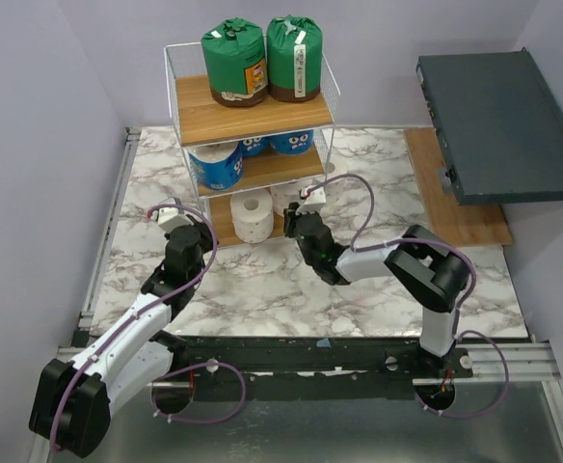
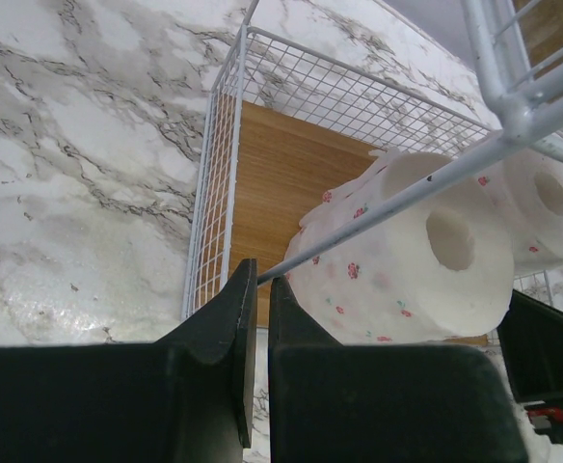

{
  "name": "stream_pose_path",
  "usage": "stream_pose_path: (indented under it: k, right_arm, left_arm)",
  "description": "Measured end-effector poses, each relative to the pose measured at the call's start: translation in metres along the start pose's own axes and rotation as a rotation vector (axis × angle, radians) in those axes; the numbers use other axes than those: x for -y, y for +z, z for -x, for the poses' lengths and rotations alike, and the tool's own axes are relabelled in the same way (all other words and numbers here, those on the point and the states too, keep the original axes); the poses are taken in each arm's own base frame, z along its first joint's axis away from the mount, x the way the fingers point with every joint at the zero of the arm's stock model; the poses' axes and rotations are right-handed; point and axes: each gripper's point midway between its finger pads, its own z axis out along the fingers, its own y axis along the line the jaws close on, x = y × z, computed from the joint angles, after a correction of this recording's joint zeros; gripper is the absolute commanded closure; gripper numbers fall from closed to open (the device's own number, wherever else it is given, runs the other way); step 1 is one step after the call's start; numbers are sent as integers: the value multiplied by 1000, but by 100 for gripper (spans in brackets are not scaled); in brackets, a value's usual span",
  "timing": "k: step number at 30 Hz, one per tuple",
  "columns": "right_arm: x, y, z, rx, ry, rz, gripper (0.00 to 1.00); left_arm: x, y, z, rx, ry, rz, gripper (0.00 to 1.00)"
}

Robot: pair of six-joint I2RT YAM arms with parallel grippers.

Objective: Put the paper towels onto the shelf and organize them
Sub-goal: Adjust the paper towel on the shelf.

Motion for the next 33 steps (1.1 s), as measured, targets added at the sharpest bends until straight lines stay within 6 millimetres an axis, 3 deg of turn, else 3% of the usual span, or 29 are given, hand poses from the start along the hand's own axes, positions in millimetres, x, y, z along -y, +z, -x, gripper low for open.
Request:
stream_pose_path:
  k: [4,7,12,17,23,33]
  right_arm:
    - [-6,-21,21,20,26,42,75]
    - [-20,-40,25,18,32,101,77]
    - [-41,-66,2,-47,26,195,84]
    - [-57,-77,-25,-119,43,258,86]
    - [-77,-75,-52,-178,67,294,88]
    - [-100,-48,-61,-170,105,281,89]
  left_arm:
    - [0,0,0,0,0,1,100]
    - [0,0,0,0,0,1,100]
    - [0,0,0,0,0,1,100]
    - [0,0,0,0,-2,1,100]
    - [0,0,0,0,-3,1,100]
    - [0,-1,0,4,-12,-3,100]
